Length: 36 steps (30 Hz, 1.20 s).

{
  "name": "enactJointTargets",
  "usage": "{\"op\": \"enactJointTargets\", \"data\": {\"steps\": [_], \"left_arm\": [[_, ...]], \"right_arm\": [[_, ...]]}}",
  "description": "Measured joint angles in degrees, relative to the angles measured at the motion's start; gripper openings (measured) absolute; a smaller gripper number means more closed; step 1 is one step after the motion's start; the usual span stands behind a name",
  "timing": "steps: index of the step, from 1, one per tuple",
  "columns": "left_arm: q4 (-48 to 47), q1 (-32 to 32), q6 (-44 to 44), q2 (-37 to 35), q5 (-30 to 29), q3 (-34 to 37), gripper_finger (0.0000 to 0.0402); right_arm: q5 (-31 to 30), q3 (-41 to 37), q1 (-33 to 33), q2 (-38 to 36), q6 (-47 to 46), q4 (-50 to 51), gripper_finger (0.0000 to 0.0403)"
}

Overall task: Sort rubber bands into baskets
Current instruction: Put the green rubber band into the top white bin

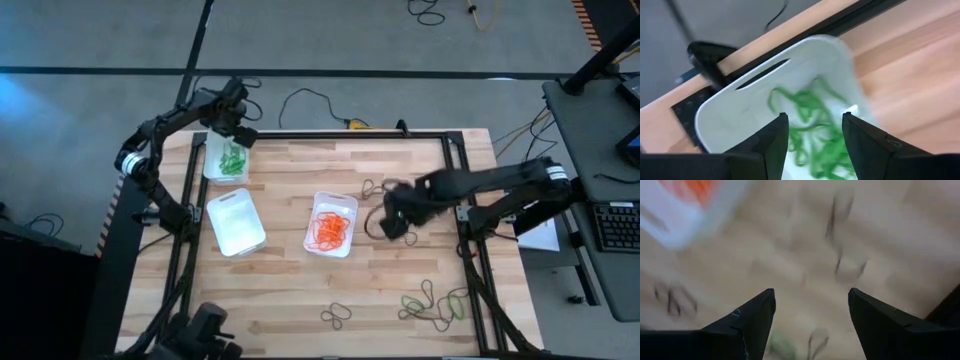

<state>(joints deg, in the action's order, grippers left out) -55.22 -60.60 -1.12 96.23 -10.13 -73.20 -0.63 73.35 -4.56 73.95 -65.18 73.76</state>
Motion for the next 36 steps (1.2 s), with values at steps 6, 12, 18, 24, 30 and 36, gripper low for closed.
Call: {"op": "enactJointTargets", "data": {"steps": [6,12,18,24,30,36], "left_arm": [[0.7,0.0,0.6,-5.2,4.7,0.2,0.0179],[1.0,-0.1,2.4,-8.2,5.2,-0.1,0.0179],[2.5,0.0,3.6,-10.4,5.2,-0.3,0.0179],[1.4,0.0,4.1,-11.8,5.3,-0.3,0.0179],[0.2,0.0,5.0,-13.6,5.3,-0.3,0.0179],[-0.8,0.0,5.0,-15.1,5.3,-0.3,0.0179]], "right_arm": [[20.7,-11.2,-11.0,2.8,-17.2,-13.3,0.0242],[32.0,-17.3,-26.8,7.8,-33.0,-25.3,0.0242],[32.6,-23.6,-34.7,8.4,-46.1,-30.0,0.0224],[34.2,-31.8,-37.2,8.4,-51.9,-38.9,0.0173],[33.8,-36.2,-37.2,8.3,-53.3,-40.2,0.0126],[33.8,-38.5,-37.3,8.5,-53.3,-43.2,0.0078]]}}
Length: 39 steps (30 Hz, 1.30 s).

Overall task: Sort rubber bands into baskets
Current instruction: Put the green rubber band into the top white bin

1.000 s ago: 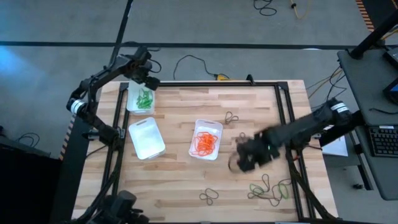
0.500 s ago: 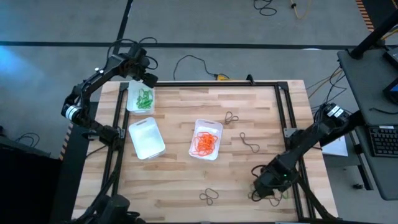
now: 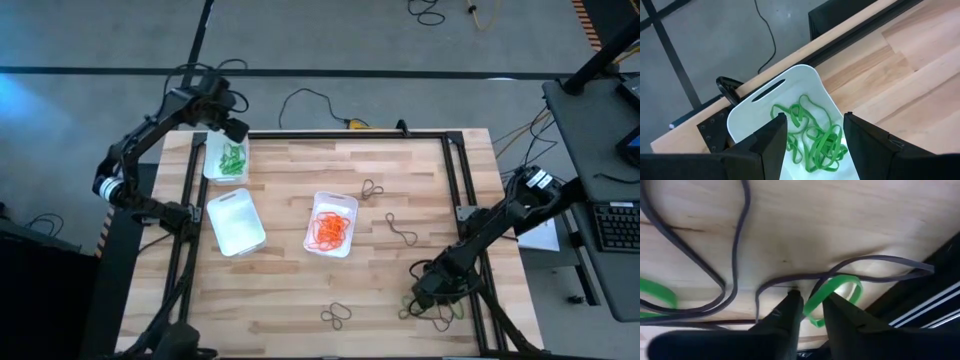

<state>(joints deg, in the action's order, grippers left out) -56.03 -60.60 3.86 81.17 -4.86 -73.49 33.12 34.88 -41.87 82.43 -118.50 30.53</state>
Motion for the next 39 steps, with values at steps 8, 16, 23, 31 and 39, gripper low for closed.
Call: {"op": "enactJointTargets", "data": {"steps": [8,16,23,31,39], "left_arm": [[0.3,0.0,-0.2,-4.9,4.6,0.0,0.0179],[3.1,0.5,-0.4,-9.9,21.2,0.0,0.0179],[13.7,3.7,-1.5,-10.6,32.1,0.0,0.0179],[18.9,8.7,2.4,-8.4,36.9,0.0,0.0179],[18.8,11.4,5.9,-6.1,37.4,0.1,0.0179]], "right_arm": [[0.2,0.5,0.0,-0.1,0.0,0.0,0.0014],[2.6,8.0,1.8,-2.3,0.1,4.5,0.0009],[-3.8,15.4,5.9,-4.1,9.4,16.5,0.0009],[-11.1,15.2,17.1,-4.4,28.2,17.6,0.0009],[-19.0,17.4,37.5,-4.5,56.8,27.1,0.0009]]}}
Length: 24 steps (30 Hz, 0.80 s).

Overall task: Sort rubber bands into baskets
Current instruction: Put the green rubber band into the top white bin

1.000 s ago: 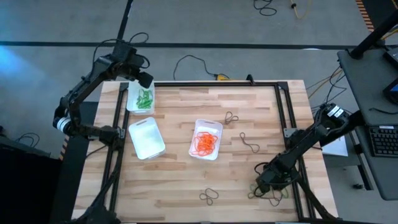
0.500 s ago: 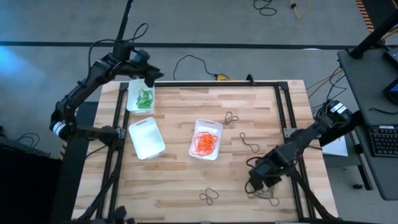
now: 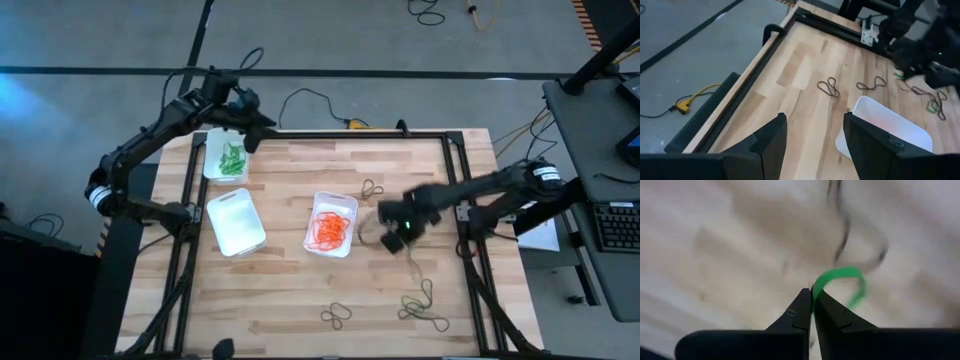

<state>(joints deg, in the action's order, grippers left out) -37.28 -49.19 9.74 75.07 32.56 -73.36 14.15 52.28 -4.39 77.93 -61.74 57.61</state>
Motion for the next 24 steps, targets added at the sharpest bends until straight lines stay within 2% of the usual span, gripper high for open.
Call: {"op": "enactJointTargets", "data": {"steps": [6,9,12,15,19,24], "left_arm": [[0.2,1.5,0.2,3.2,0.0,0.0,0.0179],[1.3,2.6,0.1,5.1,0.0,0.0,0.0179],[3.1,3.6,-0.8,7.3,0.0,0.0,0.0179],[5.2,3.9,-3.1,9.7,0.0,0.0,0.0179],[5.8,3.8,-4.1,12.4,-0.2,0.1,0.0179],[5.8,4.2,-3.2,14.9,-0.3,0.1,0.0179]], "right_arm": [[-6.6,0.0,19.2,2.4,25.8,-8.8,0.0009],[-7.2,0.0,27.3,5.0,37.1,-21.5,0.0009],[-6.7,1.8,32.8,9.4,43.8,-34.3,0.0009],[-6.2,7.1,35.8,15.8,47.4,-39.5,0.0009],[-1.8,16.0,36.9,24.7,50.0,-38.9,0.0011],[2.2,24.3,36.5,31.3,52.7,-38.6,0.0033]]}}
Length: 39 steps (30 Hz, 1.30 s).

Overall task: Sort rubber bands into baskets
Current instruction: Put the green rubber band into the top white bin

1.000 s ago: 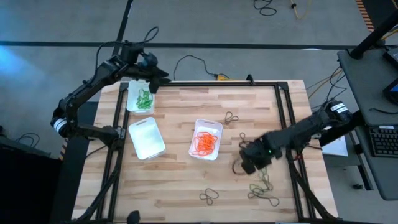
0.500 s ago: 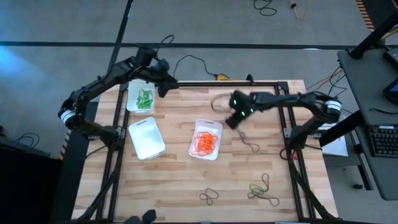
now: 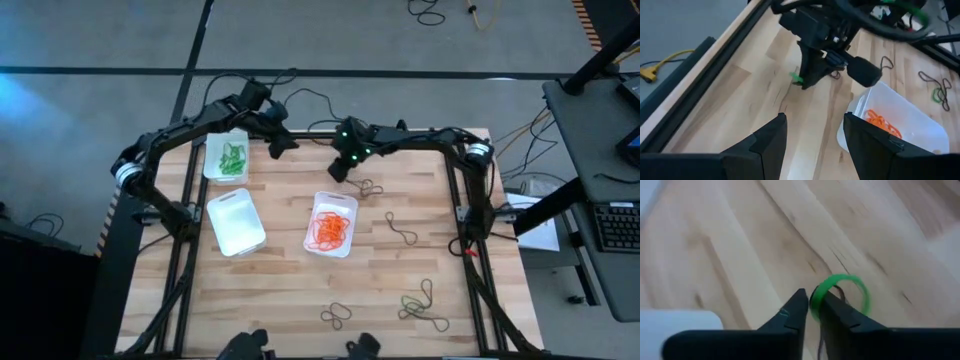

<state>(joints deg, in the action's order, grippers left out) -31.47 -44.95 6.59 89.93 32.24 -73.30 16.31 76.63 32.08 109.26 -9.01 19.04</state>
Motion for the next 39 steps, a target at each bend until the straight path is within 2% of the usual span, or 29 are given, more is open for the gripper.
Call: {"op": "enactJointTargets", "data": {"steps": [6,11,16,20,30,34,39], "left_arm": [[0.4,0.3,1.6,2.9,-0.2,0.0,0.0179],[1.5,0.5,2.0,6.2,-0.3,0.0,0.0179],[3.5,1.6,3.5,9.4,-2.6,0.0,0.0179],[3.8,2.8,8.0,12.5,-7.3,0.0,0.0179],[8.0,7.9,17.7,20.2,-8.8,0.0,0.0171],[10.4,10.6,20.4,23.3,-16.4,0.0,0.0171],[14.6,12.9,20.4,25.9,-17.9,0.0,0.0171]], "right_arm": [[6.9,4.7,0.0,2.4,1.2,-0.1,0.0113],[6.1,4.6,-0.1,-0.4,2.7,2.9,0.0184],[2.6,4.5,-0.7,-6.5,4.2,10.5,0.0225],[-2.7,4.5,-3.1,-13.4,4.7,17.4,0.0234],[-14.1,3.0,-12.8,-30.7,-6.3,19.9,0.0231],[-19.9,3.0,-16.4,-35.0,-9.3,20.0,0.0231],[-23.8,3.0,-18.0,-37.4,-11.0,20.8,0.0231]]}}
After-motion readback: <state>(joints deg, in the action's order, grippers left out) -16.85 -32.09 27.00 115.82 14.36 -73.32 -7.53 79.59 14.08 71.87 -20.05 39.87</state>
